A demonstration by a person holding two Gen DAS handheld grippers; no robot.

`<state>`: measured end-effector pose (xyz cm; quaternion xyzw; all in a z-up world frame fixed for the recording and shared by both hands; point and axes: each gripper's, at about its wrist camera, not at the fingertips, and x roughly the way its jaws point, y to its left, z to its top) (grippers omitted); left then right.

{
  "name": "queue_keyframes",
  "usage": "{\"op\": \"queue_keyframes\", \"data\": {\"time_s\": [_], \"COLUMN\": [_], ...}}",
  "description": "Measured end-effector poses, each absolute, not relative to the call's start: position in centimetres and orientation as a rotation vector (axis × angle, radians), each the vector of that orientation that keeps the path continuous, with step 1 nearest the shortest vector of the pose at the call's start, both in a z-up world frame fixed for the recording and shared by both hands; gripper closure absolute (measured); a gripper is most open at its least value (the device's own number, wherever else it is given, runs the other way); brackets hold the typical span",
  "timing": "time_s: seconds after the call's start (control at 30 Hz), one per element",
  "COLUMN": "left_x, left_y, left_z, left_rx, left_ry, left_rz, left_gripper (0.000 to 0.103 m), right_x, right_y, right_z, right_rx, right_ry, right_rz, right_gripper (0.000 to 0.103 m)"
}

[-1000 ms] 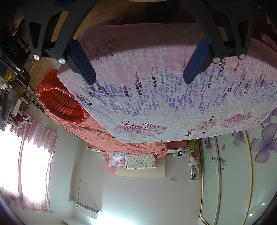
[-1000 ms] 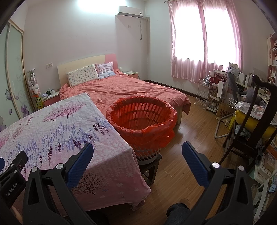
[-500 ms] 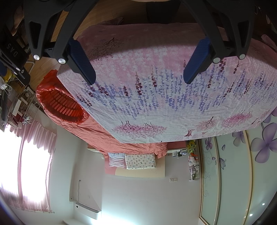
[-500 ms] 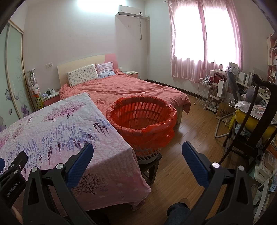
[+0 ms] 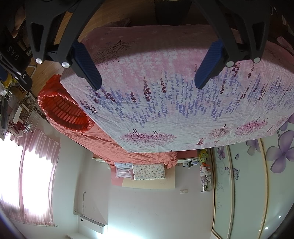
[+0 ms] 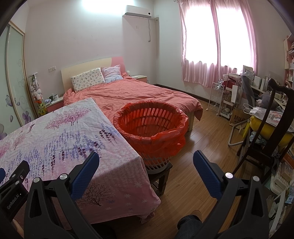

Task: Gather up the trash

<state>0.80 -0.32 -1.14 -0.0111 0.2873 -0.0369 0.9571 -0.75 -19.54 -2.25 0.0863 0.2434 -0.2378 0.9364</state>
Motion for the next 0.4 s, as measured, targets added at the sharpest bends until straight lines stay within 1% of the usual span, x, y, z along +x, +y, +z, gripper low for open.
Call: {"op": "queue_keyframes", "data": {"time_s": [0.4], "left_x": [0.67], "left_y": [-0.07], "left_z": [-1.33], "left_rx": [-0.02], "left_ry": [0.587], "left_rz": [-0.074], "left_gripper": [0.004], "right_x": [-0.73], "right_y": [-19.14], "right_z": [-2.4], "right_rx": [0.177], "right_ry": [0.499], "right_rz": [-0.484], "right_gripper": [0.002]}}
